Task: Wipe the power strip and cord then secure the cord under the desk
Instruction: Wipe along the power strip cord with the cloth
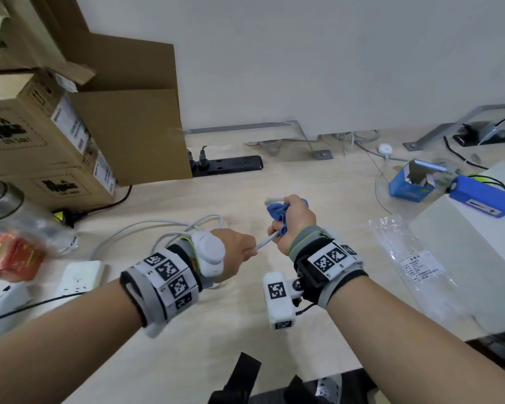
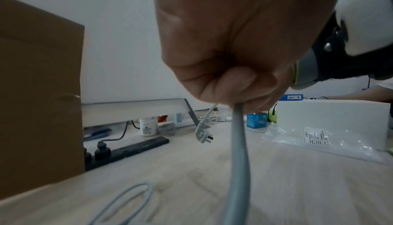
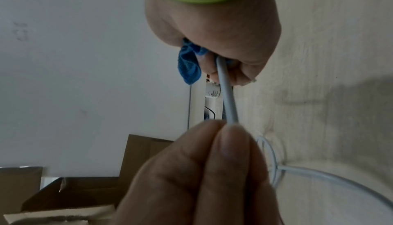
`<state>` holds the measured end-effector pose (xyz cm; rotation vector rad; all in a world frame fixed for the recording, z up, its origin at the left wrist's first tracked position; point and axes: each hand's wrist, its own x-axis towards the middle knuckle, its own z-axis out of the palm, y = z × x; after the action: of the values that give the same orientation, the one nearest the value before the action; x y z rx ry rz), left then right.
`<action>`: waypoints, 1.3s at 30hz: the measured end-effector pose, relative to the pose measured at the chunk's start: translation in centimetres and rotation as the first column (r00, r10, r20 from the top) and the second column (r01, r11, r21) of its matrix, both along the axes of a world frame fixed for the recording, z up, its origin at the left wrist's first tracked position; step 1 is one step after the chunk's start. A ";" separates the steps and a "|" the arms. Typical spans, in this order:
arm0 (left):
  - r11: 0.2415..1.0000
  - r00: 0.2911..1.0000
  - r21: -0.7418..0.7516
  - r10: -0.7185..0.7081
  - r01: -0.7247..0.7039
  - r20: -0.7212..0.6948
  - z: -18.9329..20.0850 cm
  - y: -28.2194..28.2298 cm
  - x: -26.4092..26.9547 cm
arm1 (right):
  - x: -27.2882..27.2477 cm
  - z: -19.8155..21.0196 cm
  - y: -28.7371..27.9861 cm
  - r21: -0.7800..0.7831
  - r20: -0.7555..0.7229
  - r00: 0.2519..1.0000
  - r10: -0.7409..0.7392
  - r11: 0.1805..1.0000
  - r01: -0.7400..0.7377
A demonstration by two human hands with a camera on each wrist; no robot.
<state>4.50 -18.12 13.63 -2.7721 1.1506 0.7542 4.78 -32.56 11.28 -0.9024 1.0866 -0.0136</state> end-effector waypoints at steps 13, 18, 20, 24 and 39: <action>0.973 0.990 0.189 0.138 -0.134 -0.012 -2.5 1.5 3.2 | 0.8 -0.7 1.4 -0.006 0.049 0.999 -0.007 1.000 0.007; 0.699 0.835 -0.477 0.341 -0.532 -0.432 -3.6 -1.9 -1.3 | 0.7 -1.4 1.8 -0.015 0.091 0.996 -0.014 1.000 0.015; 0.631 0.845 -0.566 0.346 -0.531 -0.407 -4.5 -1.9 -1.7 | 0.5 -1.5 1.6 -0.002 0.093 0.996 0.008 1.000 -0.007; 0.785 0.962 -0.558 0.243 -0.268 -0.121 -5.6 -0.5 -2.3 | 0.4 -1.4 0.8 0.043 0.042 0.999 0.022 0.999 -0.023; 0.298 0.380 -0.325 0.149 -0.897 -0.913 -3.7 0.2 -1.3 | -3.3 -0.3 1.0 -0.296 0.116 0.789 0.604 0.779 -0.553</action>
<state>3.16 -17.93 9.96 -3.9449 0.2405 2.1983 1.47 -31.57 10.97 -1.4099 0.5783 0.2749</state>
